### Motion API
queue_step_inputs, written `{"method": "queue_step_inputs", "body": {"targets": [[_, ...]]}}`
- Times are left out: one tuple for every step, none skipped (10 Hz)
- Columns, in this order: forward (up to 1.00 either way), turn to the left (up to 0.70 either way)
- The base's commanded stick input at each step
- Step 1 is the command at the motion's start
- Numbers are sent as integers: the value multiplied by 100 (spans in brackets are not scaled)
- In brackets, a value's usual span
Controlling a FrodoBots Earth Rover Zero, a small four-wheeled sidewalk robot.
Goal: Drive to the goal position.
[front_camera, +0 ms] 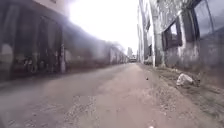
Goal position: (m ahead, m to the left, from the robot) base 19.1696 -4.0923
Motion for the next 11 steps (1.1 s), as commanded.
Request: {"method": "queue_step_inputs", "body": {"targets": [[50, 1], [50, 1], [50, 1], [50, -1], [50, -33], [50, -49], [50, -49], [50, -49], [50, -33], [50, 0], [50, 1]]}}
